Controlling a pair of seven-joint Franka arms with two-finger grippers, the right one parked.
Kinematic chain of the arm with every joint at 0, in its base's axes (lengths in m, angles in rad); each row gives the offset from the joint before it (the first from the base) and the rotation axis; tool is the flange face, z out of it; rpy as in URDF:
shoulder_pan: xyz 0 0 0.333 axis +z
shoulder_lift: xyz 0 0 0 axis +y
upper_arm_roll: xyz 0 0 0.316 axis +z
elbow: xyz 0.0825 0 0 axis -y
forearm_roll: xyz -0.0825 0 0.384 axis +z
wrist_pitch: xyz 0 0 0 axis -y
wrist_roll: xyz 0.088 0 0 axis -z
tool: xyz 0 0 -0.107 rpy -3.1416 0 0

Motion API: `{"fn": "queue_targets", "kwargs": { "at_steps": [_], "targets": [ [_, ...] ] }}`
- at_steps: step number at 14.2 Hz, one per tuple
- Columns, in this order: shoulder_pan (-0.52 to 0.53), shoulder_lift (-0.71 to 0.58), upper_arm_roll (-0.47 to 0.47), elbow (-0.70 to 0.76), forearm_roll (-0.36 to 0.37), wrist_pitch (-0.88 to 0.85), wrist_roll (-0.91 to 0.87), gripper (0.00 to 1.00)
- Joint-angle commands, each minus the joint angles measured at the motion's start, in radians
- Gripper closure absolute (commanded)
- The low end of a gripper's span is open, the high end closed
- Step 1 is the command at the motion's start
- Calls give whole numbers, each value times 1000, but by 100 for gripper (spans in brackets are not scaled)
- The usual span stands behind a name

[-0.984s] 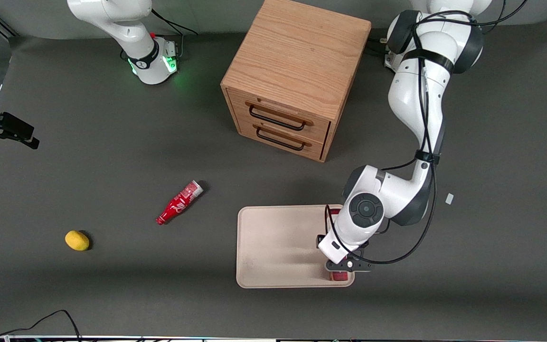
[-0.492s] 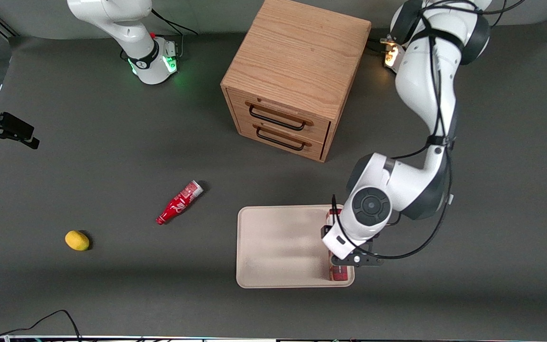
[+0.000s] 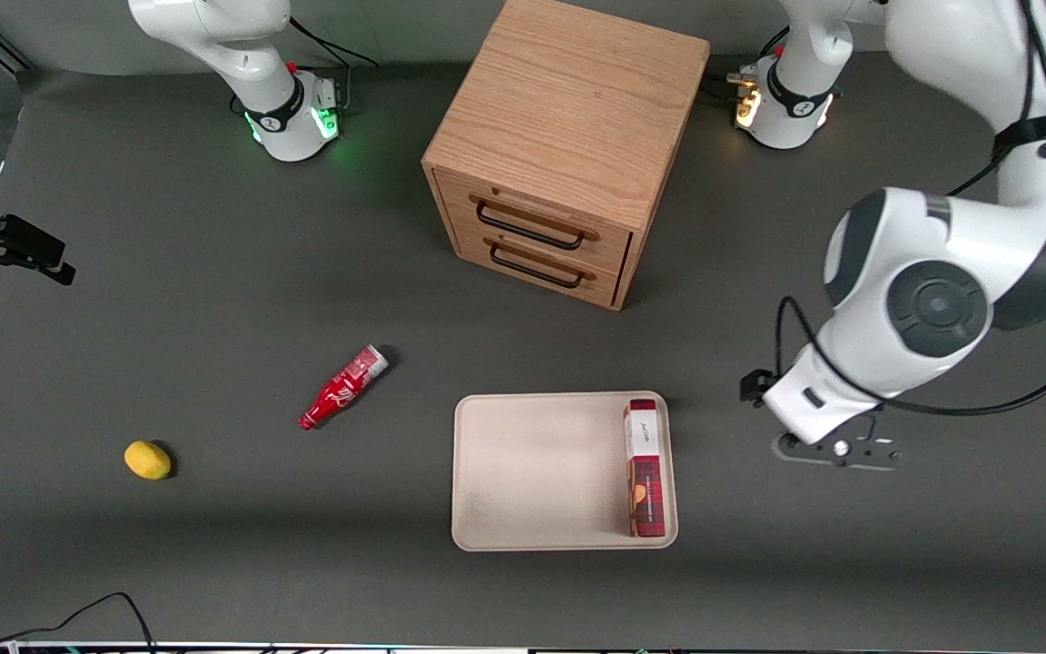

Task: Place red cookie box on tray

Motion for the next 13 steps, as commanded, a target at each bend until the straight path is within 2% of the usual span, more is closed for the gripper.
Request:
{"fn": "queue_targets", "kwargs": {
  "at_steps": [1,4,6,8,13],
  "targets": [
    [59,-210,-3,-310,15,101,80,0],
    [153,-322,-2,-422,16,103,192,0],
    [171,-382,1,-433,15,54,210,0],
    [203,-406,-2,-373,15,-50,284,0],
    [205,-400,-2,-182,-1,-291,253,0]
  ]
}}
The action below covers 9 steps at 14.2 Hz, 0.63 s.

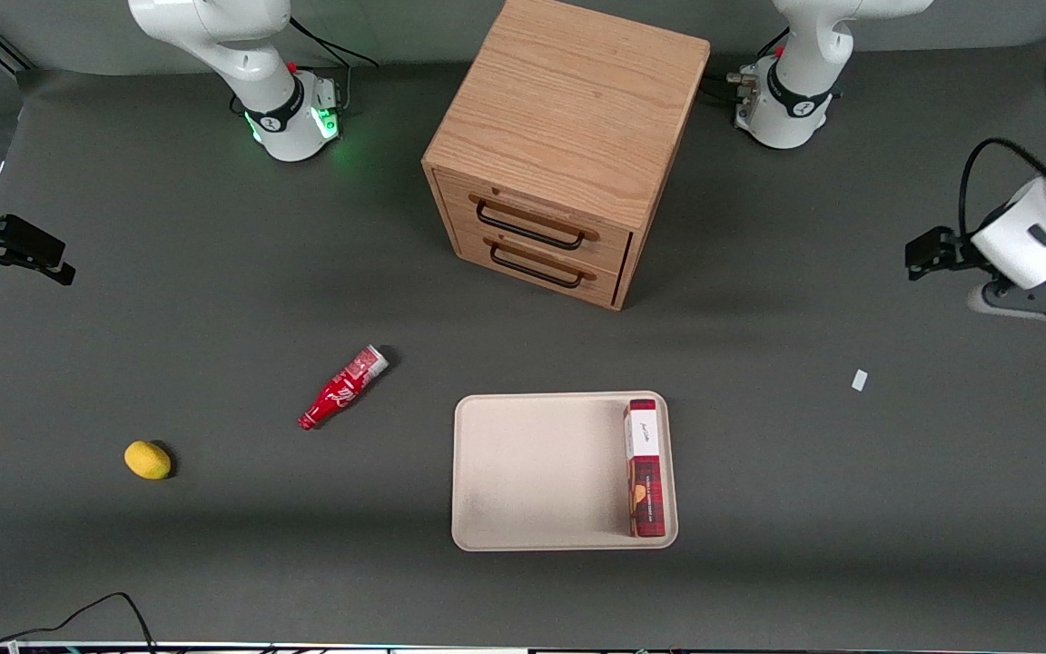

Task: Place red cookie box on tray

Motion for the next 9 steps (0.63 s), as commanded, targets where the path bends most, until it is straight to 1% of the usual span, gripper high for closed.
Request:
{"fn": "queue_targets", "kwargs": {
  "at_steps": [1,3,4,7,9],
  "targets": [
    [7,22,-9,97,-3,-82,4,0],
    [12,21,-6,101,-3,-85,12,0],
    [35,22,-9,101,-9,-80,21,0],
    [58,21,-6,94,-62,-80,70,0],
    [67,18,5,85,-73,-83,78,0]
  ]
}}
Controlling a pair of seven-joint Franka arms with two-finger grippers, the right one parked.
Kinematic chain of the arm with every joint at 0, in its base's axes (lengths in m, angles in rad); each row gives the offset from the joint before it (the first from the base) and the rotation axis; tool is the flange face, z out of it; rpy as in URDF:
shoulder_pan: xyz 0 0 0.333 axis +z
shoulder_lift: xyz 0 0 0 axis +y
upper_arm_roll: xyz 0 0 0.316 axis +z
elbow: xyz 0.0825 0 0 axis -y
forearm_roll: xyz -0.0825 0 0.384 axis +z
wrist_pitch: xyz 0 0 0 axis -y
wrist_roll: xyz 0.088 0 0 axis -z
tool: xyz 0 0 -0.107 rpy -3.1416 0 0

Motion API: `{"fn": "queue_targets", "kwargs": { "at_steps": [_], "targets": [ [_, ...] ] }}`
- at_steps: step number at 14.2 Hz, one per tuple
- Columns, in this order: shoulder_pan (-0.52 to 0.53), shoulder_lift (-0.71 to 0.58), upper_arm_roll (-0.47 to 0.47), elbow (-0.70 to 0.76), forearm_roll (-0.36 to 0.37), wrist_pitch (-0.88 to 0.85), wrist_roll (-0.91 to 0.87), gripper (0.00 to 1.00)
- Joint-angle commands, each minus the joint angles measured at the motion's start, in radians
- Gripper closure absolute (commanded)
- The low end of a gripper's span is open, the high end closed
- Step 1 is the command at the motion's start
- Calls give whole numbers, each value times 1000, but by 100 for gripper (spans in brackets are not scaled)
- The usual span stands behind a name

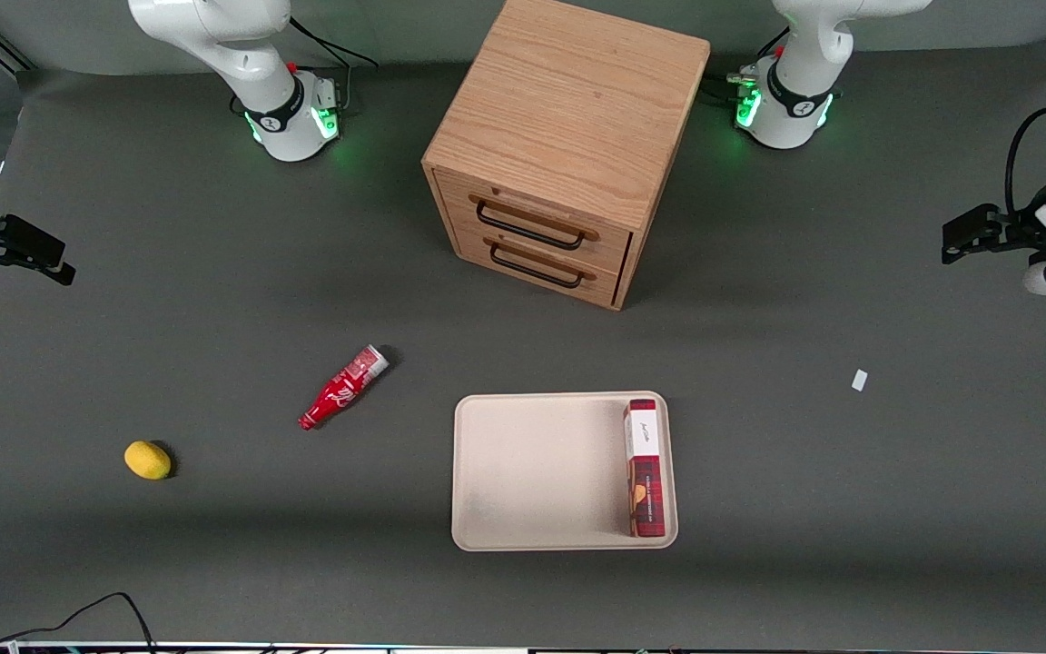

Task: Place red cookie box on tray

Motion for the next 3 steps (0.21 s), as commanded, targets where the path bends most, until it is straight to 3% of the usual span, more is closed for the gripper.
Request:
{"fn": "queue_targets", "kwargs": {
  "at_steps": [1,3],
  "targets": [
    [14,3,1,13,-23,-26,30,0],
    [14,3,1,16,-23,-33,30,0]
  ]
}}
